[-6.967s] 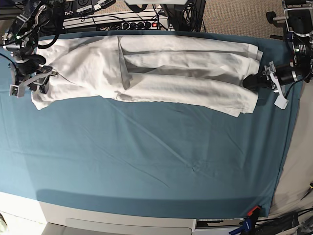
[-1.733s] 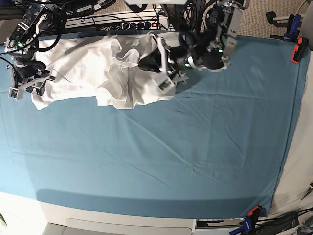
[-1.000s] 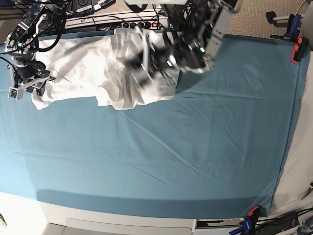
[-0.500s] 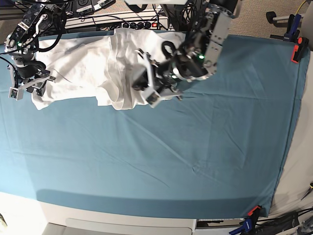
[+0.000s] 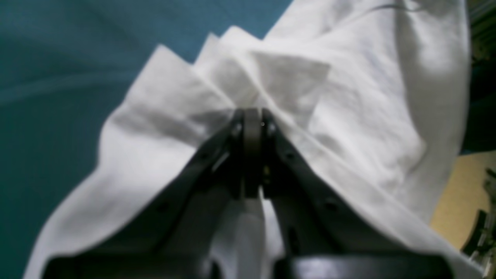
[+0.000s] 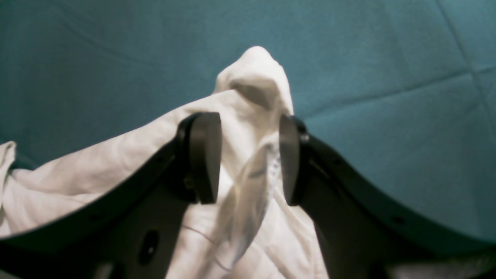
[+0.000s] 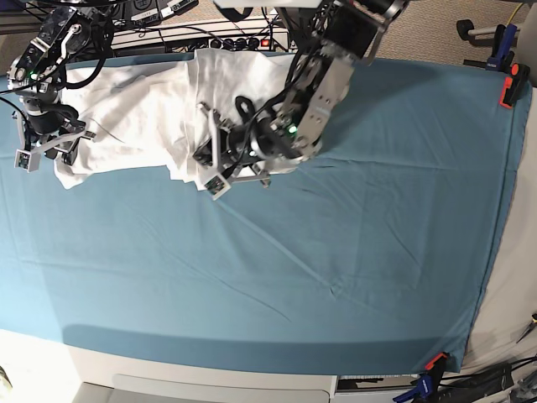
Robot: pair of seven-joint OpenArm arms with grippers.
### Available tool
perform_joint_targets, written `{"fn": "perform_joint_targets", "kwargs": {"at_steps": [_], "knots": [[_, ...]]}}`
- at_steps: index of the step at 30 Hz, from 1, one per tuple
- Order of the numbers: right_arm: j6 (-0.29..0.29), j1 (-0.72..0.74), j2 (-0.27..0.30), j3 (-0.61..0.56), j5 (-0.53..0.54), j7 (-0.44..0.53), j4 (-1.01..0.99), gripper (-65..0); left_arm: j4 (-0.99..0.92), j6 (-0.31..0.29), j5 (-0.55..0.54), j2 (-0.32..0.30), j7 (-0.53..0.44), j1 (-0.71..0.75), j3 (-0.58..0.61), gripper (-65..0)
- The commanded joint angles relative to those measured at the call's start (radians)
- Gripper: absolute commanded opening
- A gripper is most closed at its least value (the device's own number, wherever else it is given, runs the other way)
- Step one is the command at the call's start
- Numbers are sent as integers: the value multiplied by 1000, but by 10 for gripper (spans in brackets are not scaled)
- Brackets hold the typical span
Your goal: Fold the T-shirt properly
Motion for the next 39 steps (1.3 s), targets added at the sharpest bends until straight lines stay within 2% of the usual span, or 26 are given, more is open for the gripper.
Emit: {"fn": "perform_joint_targets", "kwargs": {"at_steps": [1,5,12,16,18,22,24,26,32,36,39], "knots": [[0,5,16,6,10,26,16,-401,-11,-5,-12,25,-15,-24,3,-650],[0,5,17,6,10,25,16,-401,-23,-9,-40,25,5,-51,20,-650],[0,6,21,10,9,-6,16,-399,66,-23,-87,25,123,-77,21,-650],[0,6,53,51,11,-5,16,-390,125,-35,-87,24,163,-78,21,-650],[1,6,78,96,27,-14,16,-388,162,-35,-85,3,172,-77,20,-650],[53,5,136,217,124,-81,12,-386,219,-26,-59,-48,193,-77,20,-650],[79,-2,168,261,165,-91,-19,-342,230,-27,-61,-73,211,-76,20,-650],[79,-3,198,287,192,-91,-75,-316,235,-33,-61,-96,222,-69,20,-650],[86,7,278,296,325,-125,-316,-280,289,-35,-61,-145,241,-29,20,-650],[164,14,314,296,496,-237,-439,-280,333,-35,-61,-146,241,2,20,-650],[206,14,330,295,581,-286,-496,-280,337,-35,-61,-146,240,15,20,-650]]}}
